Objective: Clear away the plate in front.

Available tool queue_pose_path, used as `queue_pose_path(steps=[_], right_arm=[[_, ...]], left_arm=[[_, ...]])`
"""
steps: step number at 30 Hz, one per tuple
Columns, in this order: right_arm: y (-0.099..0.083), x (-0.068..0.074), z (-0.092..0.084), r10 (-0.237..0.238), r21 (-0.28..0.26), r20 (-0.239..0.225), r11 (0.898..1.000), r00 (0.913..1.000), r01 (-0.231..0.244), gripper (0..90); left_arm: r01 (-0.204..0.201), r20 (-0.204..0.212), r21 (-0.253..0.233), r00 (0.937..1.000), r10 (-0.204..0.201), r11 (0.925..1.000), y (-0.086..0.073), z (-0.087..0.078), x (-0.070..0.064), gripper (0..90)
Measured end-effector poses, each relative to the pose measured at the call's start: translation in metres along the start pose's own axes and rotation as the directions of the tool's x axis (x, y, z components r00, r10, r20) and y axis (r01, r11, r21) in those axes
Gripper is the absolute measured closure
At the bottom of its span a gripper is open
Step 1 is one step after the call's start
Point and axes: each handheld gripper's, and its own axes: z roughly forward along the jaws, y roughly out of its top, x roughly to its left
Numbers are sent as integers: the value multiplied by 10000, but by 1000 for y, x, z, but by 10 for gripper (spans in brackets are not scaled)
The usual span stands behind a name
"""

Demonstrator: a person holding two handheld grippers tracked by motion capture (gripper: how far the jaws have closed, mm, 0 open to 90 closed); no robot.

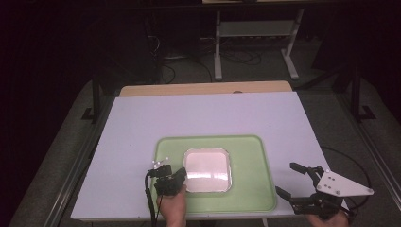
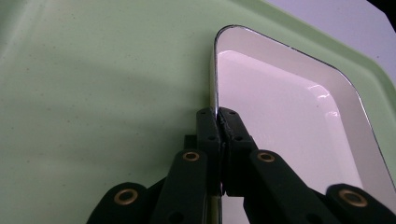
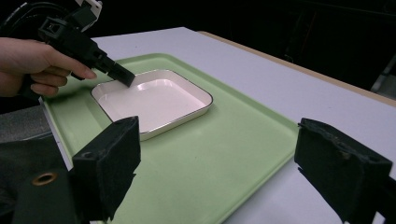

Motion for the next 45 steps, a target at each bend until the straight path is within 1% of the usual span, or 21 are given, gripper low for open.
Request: queue_pose_path(steps=[3,5,9,12,13,15,19,21,22,24,26,28,30,32,34,35,37,39,41,43,45], right_arm=[[0,-1,0,25,-17,-8,10000,10000,-25,137],[-1,-1,0,27,-13,-16,10000,10000,-27,137],[-1,-2,1,60,52,-20,10000,10000,-59,137],[-1,-2,2,42,52,-25,10000,10000,-42,137],[-1,-1,2,44,76,-35,10000,10000,-44,137],[-1,-1,3,13,124,-31,9999,10000,-13,137],[-1,0,4,3,200,-25,9998,10000,-2,137],[-1,0,4,-8,193,-21,9998,10000,8,137],[-1,0,4,-3,206,-22,9998,10000,4,137],[-1,-1,4,-30,258,-8,9997,10000,30,137],[-2,-2,5,44,327,9,9995,10000,-44,137],[-2,-3,5,58,378,45,9993,10000,-60,137],[-2,-3,5,55,418,82,9991,10000,-58,137],[-3,-4,5,36,428,117,9991,9999,-41,137],[-4,-5,4,103,468,162,9988,9998,-110,137],[-4,-5,4,141,470,190,9988,9997,-149,137],[-5,-6,4,188,509,206,9985,9996,-198,137],[-6,-6,4,179,542,224,9984,9996,-191,137],[-6,-6,4,190,564,232,9982,9996,-203,137],[-6,-6,5,147,572,229,9982,9996,-160,137],[-6,-6,6,161,615,237,9980,9996,-176,137]], left_arm=[[26,80,-4,10000,-26,10000,-1,-2,1,869],[-105,102,-42,9999,106,9999,-2,-4,1,839],[-138,230,-8,9996,139,9999,-3,-6,4,793],[-104,412,-121,9991,109,9999,-4,-8,8,765],[-194,450,-119,9988,199,9997,-4,-9,10,761],[-222,543,-218,9983,234,9995,-4,-13,13,752],[-516,575,-373,9969,537,9980,-4,-18,15,730],[-604,735,-428,9953,634,9973,-4,-20,16,725],[-633,860,-411,9941,667,9971,-4,-21,16,724],[-957,915,-441,9908,994,9944,-4,-23,18,718],[-1085,1051,-489,9880,1131,9929,-4,-26,20,715],[-1396,985,-590,9845,1449,9884,-3,-29,21,704],[-1444,1170,-592,9817,1506,9877,-2,-31,24,693],[-1587,1147,-704,9794,1661,9848,0,-34,26,678],[-1736,1243,-749,9754,1819,9820,1,-37,28,670],[-1901,1216,-803,9724,1989,9785,2,-39,28,665],[-1935,1359,-821,9696,2033,9777,4,-41,31,651],[-2108,1303,-892,9665,2212,9735,5,-42,33,644],[-2197,1389,-907,9630,2308,9713,6,-43,33,635],[-2464,1433,-950,9554,2582,9645,7,-45,32,622],[-2671,1625,-964,9462,2799,9588,8,-46,31,600]])
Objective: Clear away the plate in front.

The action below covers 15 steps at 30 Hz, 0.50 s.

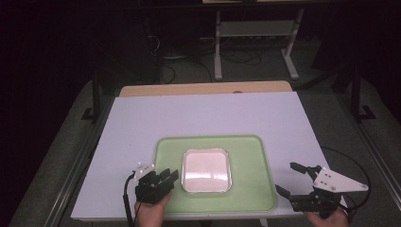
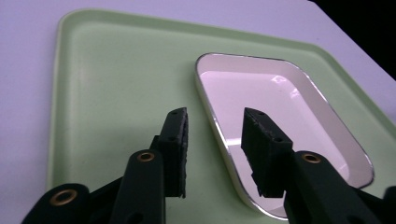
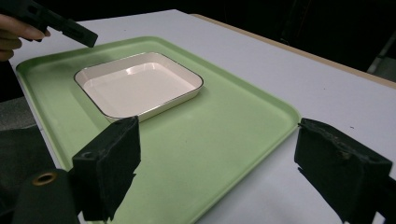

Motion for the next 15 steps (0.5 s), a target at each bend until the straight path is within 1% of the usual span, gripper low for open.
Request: queue_pose_path(steps=[2,4,6,8,11,14,15], right_arm=[[0,0,0,9,41,7,10000,10000,-9,137],[-1,-1,1,-6,50,15,10000,10000,6,137],[-1,-1,1,25,92,25,10000,10000,-26,137],[-1,-2,1,28,92,50,10000,10000,-28,137],[-1,-2,0,24,94,69,10000,10000,-25,137],[-2,-3,0,69,104,96,9999,9999,-70,138],[-2,-3,0,90,113,97,9999,9999,-92,137]], left_arm=[[-255,128,7,9996,255,9997,2,-1,-1,591],[-333,341,-20,9989,333,9994,3,-2,-1,580],[-562,427,-83,9975,565,9984,5,-3,-3,568],[-669,606,-142,9959,676,9977,6,-5,-3,561],[-913,864,-124,9920,920,9957,8,-6,-2,538],[-1247,1098,-196,9859,1261,9920,10,-8,2,520],[-1287,1202,-255,9841,1308,9914,11,-9,3,515]])
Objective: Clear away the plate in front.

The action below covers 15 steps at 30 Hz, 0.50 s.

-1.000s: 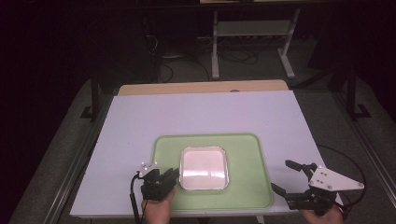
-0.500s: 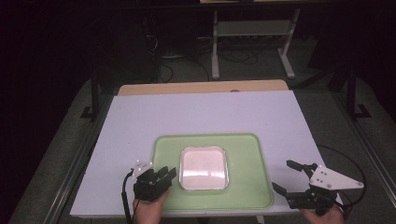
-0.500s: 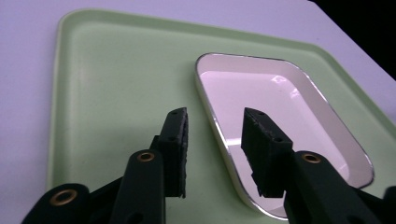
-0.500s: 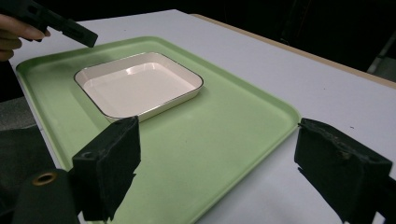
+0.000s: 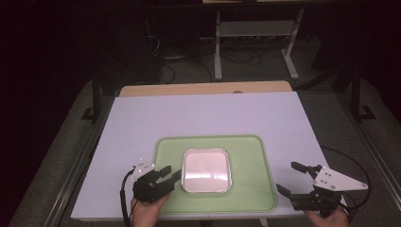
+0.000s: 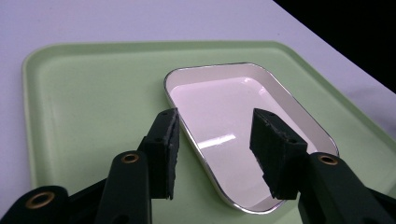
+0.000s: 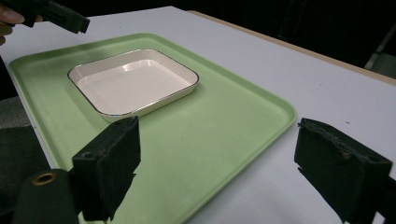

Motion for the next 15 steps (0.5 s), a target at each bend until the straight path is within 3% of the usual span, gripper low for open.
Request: queue_pose_path(steps=[7,9,15], right_arm=[[0,-1,1,-8,61,22,10000,10000,8,137],[0,-1,2,9,82,23,10000,10000,-9,137],[0,0,4,-42,144,3,9999,10000,42,137]], left_arm=[[-830,533,-107,9951,834,9965,4,-9,8,468],[-1127,269,22,9933,1126,9936,5,-10,9,446],[-1286,439,-87,9907,1289,9917,4,-15,16,413]])
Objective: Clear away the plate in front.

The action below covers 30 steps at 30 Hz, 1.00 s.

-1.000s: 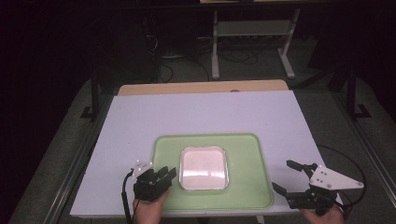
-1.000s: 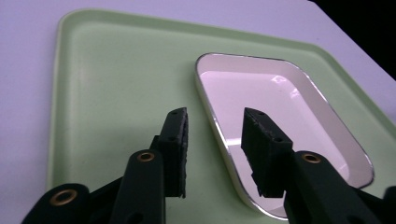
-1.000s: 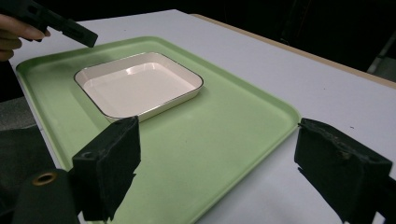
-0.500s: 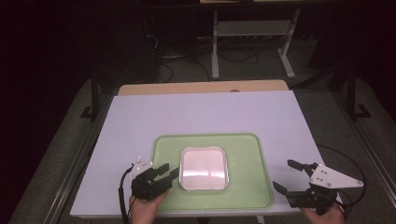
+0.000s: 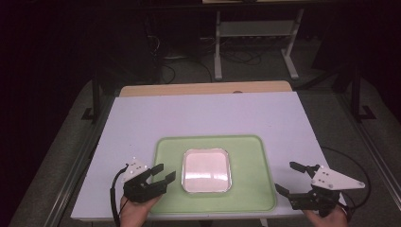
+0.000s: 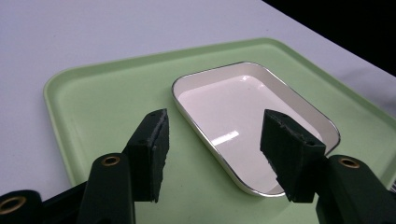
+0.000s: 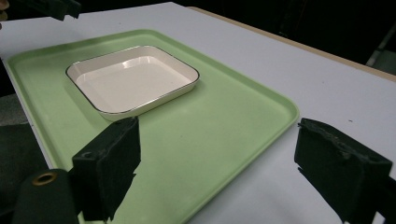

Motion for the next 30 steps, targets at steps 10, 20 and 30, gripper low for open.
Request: queue_pose_path(steps=[10,20,30], right_arm=[[-1,-2,0,15,105,36,9999,10000,-16,137],[-2,-4,1,58,197,43,9998,10000,-59,138],[-2,-4,3,84,211,-2,9997,10000,-84,138]], left_arm=[[-471,186,156,9987,468,9988,1,-9,10,316],[-1147,75,3,9934,1147,9934,-1,-28,20,285],[-897,-67,-158,9960,896,9958,-22,-38,23,264]])
